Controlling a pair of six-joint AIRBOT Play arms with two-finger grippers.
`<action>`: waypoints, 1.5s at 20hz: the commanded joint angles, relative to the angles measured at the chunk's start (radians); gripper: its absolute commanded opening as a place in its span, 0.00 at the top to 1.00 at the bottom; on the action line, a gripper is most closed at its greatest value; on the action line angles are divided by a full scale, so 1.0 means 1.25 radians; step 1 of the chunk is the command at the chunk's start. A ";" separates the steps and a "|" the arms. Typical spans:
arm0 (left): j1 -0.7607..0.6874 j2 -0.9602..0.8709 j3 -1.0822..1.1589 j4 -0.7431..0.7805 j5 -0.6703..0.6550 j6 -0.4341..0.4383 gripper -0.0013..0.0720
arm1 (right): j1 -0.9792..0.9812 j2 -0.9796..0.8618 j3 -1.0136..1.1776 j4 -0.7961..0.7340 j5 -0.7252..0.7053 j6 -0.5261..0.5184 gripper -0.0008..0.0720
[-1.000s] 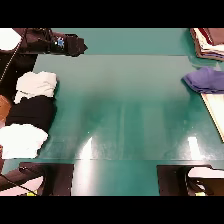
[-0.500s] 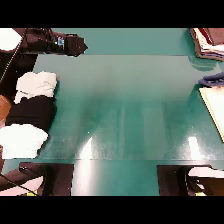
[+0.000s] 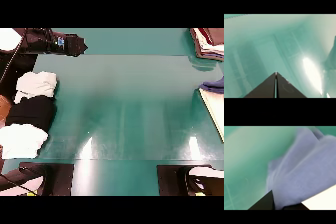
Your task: Fold the shirts.
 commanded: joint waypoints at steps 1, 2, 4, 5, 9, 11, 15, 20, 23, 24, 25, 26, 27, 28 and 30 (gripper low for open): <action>0.000 0.000 0.000 0.004 0.000 0.001 0.95 | -0.056 0.042 -0.095 -0.092 0.046 0.007 0.96; 0.000 0.000 0.000 0.005 -0.001 0.001 0.95 | -0.078 0.058 -0.143 -0.107 0.046 0.007 0.85; 0.000 0.000 0.000 0.006 -0.001 0.010 0.95 | -0.133 0.085 -0.219 -0.111 0.052 0.007 0.47; 0.000 0.000 0.000 0.006 -0.001 0.021 0.95 | -0.162 0.097 -0.248 -0.112 0.053 0.007 0.38; 0.000 0.000 0.000 0.006 0.001 0.021 0.95 | -0.254 0.151 -0.336 -0.089 0.043 0.006 0.31; 0.000 0.000 0.000 0.006 0.000 0.021 0.95 | -0.245 0.168 -0.343 -0.047 0.035 0.006 0.31; 0.000 0.000 0.000 0.005 -0.002 0.020 0.95 | -0.105 0.213 -0.343 0.116 0.014 0.006 0.32; 0.000 0.000 0.000 0.002 0.012 0.020 0.95 | 0.220 0.272 -0.343 0.161 -0.044 0.006 0.33; 0.000 0.000 0.000 0.002 0.012 0.020 0.95 | 0.394 0.291 -0.343 0.152 -0.077 0.006 0.47; 0.000 0.000 0.000 0.002 0.012 0.020 0.95 | 0.444 0.292 -0.343 0.146 -0.085 0.006 0.60; 0.000 0.000 0.000 0.002 0.012 0.020 0.95 | 0.484 0.292 -0.343 0.147 -0.083 0.005 0.79; 0.000 0.000 0.000 0.002 0.012 0.020 0.95 | 0.520 0.292 -0.343 0.146 -0.078 -0.001 0.97; 0.000 0.000 0.000 0.002 0.012 0.020 0.95 | 0.547 0.292 -0.343 0.146 -0.075 -0.005 0.97; 0.000 0.000 0.000 0.002 0.012 0.020 0.95 | 0.572 0.292 -0.343 0.146 -0.075 -0.005 0.97; 0.000 0.000 0.000 0.002 0.012 0.020 0.95 | 0.599 0.292 -0.343 0.146 -0.075 -0.006 0.97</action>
